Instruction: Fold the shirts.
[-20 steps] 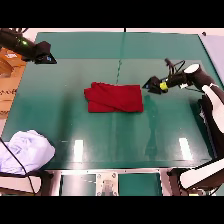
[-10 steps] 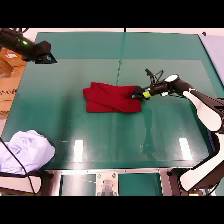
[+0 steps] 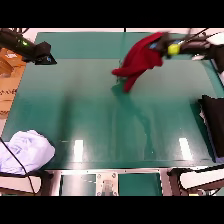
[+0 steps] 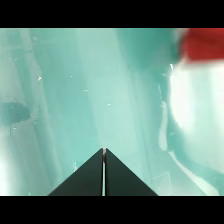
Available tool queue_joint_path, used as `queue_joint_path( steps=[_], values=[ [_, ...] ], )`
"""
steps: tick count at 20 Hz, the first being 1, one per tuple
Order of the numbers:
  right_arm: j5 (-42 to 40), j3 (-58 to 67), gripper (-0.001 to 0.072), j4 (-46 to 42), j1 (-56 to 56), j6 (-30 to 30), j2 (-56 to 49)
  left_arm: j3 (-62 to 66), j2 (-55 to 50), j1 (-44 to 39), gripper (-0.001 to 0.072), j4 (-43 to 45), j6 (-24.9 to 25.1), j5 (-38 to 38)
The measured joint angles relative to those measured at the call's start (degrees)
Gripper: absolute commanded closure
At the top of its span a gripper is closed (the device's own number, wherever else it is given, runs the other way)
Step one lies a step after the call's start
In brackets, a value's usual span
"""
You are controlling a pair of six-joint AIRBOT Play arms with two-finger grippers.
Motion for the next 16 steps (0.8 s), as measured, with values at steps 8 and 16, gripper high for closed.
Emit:
queue_joint_path(
  steps=[8, 16],
  values=[
    [0.8, 4.3, 0.0695, -2.8, -25.6, 8.1, 2.6, 0.0, 0.0, 0.0, 0.0681, 0.0, 0.0, -0.8],
    [5.9, 4.5, 0.0696, -9.5, -43.1, 13.4, 2.8, 0.0, 0.0, 0.0, 0.0681, 0.0, 0.0, -0.8]
  ],
)
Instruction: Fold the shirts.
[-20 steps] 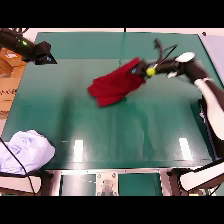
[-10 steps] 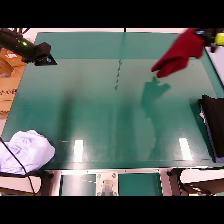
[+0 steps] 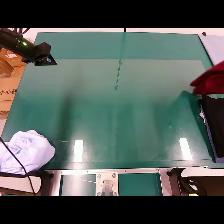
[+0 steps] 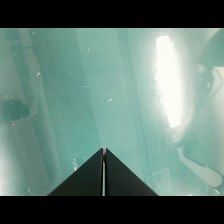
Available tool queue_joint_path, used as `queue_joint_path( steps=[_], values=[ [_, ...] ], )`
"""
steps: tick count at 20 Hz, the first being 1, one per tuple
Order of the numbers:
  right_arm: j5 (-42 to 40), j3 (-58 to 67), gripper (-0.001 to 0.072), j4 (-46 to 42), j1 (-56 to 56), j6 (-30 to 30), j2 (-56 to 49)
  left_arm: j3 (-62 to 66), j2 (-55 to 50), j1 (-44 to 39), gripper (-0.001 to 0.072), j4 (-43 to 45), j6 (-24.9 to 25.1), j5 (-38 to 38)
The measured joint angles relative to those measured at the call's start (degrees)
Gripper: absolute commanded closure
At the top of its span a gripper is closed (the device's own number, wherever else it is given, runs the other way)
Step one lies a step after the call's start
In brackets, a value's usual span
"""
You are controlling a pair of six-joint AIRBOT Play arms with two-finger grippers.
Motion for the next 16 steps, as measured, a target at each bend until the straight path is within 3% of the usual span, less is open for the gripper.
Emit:
queue_joint_path(
  steps=[6, 14, 15, 16],
  values=[
    [5.6, -2.4, 0.0696, -5.8, -11.1, 6.4, 2.5, 0.0, 0.0, 0.0, 0.0681, 0.0, 0.0, 0.0],
    [15.5, -16.6, 0.0694, -23.1, -24.9, 8.8, 9.5, 0.0, 0.0, 0.0, 0.0681, 0.0, 0.0, -0.1],
    [16.1, -19.0, 0.0586, -25.8, -25.8, 9.0, 10.3, 0.0, 0.0, 0.0, 0.0681, 0.0, 0.0, -0.1],
    [16.5, -21.4, 0.029, -28.5, -26.4, 9.1, 10.8, 0.0, 0.0, 0.0, 0.0681, 0.0, 0.0, -0.2]
  ],
)
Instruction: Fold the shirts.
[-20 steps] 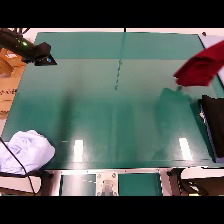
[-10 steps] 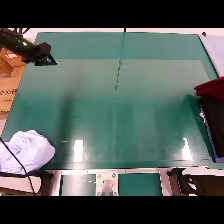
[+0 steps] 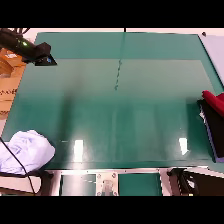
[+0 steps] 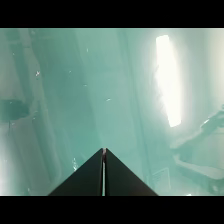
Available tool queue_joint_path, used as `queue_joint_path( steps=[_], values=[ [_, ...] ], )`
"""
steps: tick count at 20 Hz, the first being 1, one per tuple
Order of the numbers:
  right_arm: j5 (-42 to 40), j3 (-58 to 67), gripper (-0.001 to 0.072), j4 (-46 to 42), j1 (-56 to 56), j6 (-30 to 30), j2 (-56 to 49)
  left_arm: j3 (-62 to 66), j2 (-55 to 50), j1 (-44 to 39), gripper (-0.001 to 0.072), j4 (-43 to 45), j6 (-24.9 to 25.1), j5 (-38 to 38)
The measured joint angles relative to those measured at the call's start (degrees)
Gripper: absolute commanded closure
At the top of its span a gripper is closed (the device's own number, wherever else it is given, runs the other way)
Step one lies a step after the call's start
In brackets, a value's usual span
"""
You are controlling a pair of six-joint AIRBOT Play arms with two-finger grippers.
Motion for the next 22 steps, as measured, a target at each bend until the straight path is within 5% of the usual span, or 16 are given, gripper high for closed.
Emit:
queue_joint_path(
  steps=[1, 5, 6, 7, 14, 22],
  values=[
    [0.5, -2.1, 0.0037, -2.4, -0.4, 0.0, 0.4, 0.0, 0.0, 0.0, 0.0681, 0.0, 0.0, -0.2],
    [2.6, -8.2, 0.0046, -10.8, -1.4, 0.2, 1.0, 0.0, 0.0, 0.0, 0.0681, -0.1, 0.0, -0.5],
    [2.7, -8.1, 0.0204, -10.8, -1.4, 0.5, 1.0, 0.0, 0.0, 0.0, 0.0681, -0.1, 0.0, -0.5],
    [2.8, -7.4, 0.0657, -9.2, -1.2, 0.8, 1.0, 0.0, 0.0, 0.0, 0.0681, -0.2, 0.0, -0.2],
    [-2.9, 3.0, 0.0695, 8.2, 18.1, -7.3, 1.3, -0.2, 0.5, -0.1, 0.0683, -1.7, 0.1, 2.2],
    [-11.4, -16.0, 0.0695, -2.1, 54.9, -12.3, 13.0, -25.1, 15.2, -4.1, 0.0683, -0.3, 0.5, 5.4]
  ],
)
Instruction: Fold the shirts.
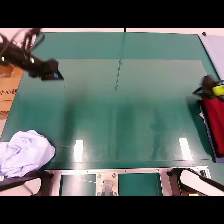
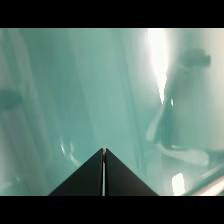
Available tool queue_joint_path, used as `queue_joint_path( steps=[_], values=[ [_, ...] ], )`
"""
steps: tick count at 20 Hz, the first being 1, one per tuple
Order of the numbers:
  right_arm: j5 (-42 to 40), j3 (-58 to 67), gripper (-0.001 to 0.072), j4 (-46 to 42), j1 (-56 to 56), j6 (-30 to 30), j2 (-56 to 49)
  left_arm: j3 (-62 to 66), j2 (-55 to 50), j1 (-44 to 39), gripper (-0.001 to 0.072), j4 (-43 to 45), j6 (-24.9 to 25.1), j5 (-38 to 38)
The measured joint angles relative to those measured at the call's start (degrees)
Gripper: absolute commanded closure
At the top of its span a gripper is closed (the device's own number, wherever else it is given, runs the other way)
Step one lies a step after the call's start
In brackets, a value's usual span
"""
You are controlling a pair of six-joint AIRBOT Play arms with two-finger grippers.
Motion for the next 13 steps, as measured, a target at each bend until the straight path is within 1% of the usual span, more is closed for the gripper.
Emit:
queue_joint_path(
  steps=[3, 6, 9, 13],
  values=[
    [-4.9, -13.0, 0.0695, -1.8, 10.2, -0.6, 7.7, -15.5, 9.1, -0.6, 0.0683, 0.8, 0.0, 2.4],
    [-8.7, -21.6, 0.0695, -2.4, 17.0, -0.4, 12.2, -25.8, 15.0, -0.9, 0.0681, 1.8, 0.0, 3.8],
    [-10.4, -25.9, 0.0695, -2.0, 20.7, 0.0, 13.9, -30.3, 17.3, -1.0, 0.0681, 3.3, 0.0, 4.9],
    [-11.3, -27.9, 0.0695, -1.6, 22.4, 0.3, 14.7, -32.4, 18.3, -1.0, 0.0681, 4.3, 0.0, 6.2]
  ],
)
